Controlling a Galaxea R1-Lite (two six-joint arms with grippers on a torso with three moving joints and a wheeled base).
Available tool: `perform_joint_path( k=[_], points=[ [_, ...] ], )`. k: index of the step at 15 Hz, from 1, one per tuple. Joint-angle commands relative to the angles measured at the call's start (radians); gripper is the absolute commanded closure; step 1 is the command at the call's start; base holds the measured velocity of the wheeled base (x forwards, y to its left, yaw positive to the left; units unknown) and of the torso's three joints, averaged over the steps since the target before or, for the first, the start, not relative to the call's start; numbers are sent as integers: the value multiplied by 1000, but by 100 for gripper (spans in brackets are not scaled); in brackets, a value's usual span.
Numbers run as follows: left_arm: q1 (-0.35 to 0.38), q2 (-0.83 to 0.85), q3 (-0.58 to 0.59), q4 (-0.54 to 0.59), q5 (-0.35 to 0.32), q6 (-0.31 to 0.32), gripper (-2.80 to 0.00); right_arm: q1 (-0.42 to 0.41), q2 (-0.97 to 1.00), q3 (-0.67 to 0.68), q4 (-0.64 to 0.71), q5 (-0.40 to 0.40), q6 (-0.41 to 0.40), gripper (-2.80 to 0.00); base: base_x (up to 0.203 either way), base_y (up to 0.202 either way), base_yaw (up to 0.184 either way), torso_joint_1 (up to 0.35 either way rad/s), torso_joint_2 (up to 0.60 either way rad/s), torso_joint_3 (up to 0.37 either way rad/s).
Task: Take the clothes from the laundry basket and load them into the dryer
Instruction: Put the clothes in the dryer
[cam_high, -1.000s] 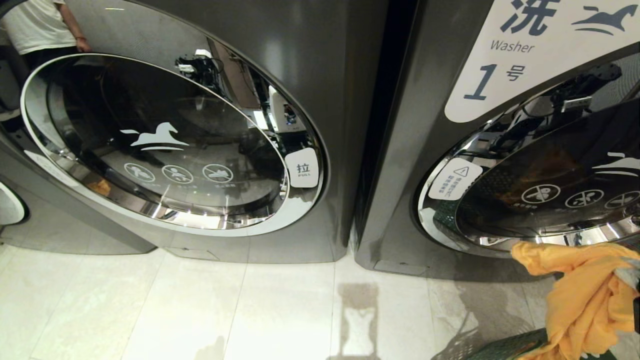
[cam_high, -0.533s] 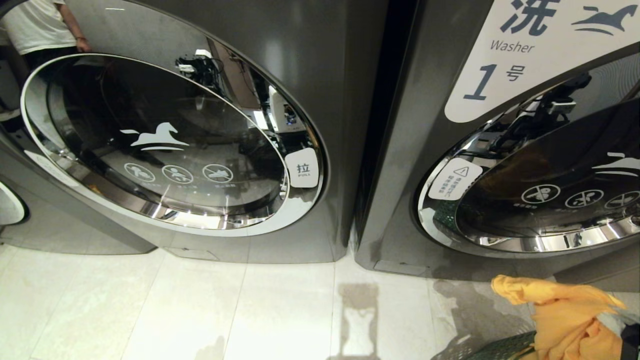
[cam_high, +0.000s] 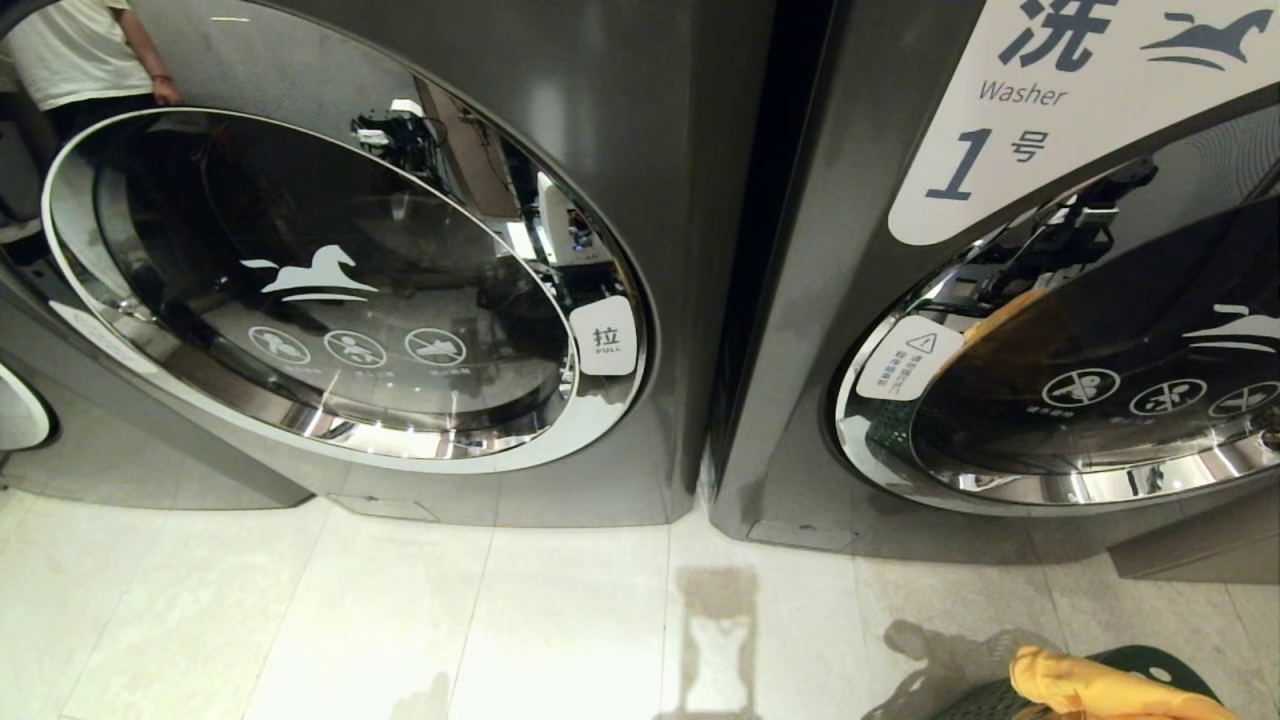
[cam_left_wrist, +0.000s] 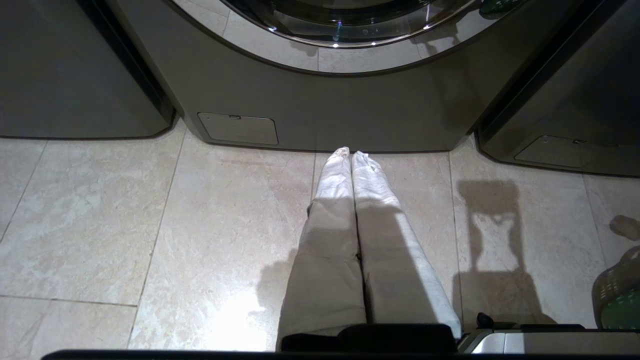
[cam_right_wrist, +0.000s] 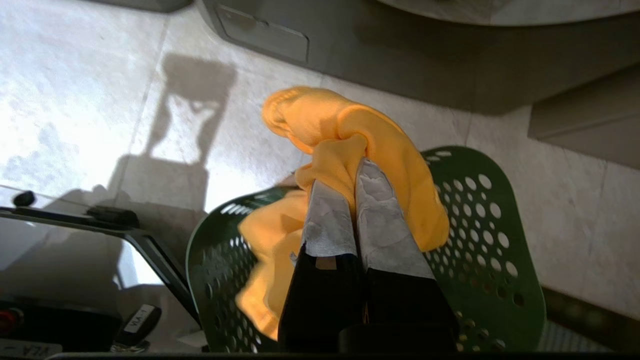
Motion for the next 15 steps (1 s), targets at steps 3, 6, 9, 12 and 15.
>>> perform_joint_path(
  k=[3,6,9,12,15],
  points=[
    [0,2,-1,-1,0,-1,0,-118,-226,7,77,164,-31,0,0,0,0,0,0,0],
    [0,2,1,-1,1,-1,0,-131,-228,6,160,197,-17,0,0,0,0,0,0,0],
    [0,2,-1,-1,1,-1,0,-148,-228,7,158,200,-17,0,0,0,0,0,0,0],
    [0,2,0,-1,1,-1,0,-219,-275,7,157,201,-19,0,0,0,0,0,0,0],
    [0,2,-1,-1,1,-1,0,-228,-413,7,158,202,-25,0,0,0,0,0,0,0]
  ],
)
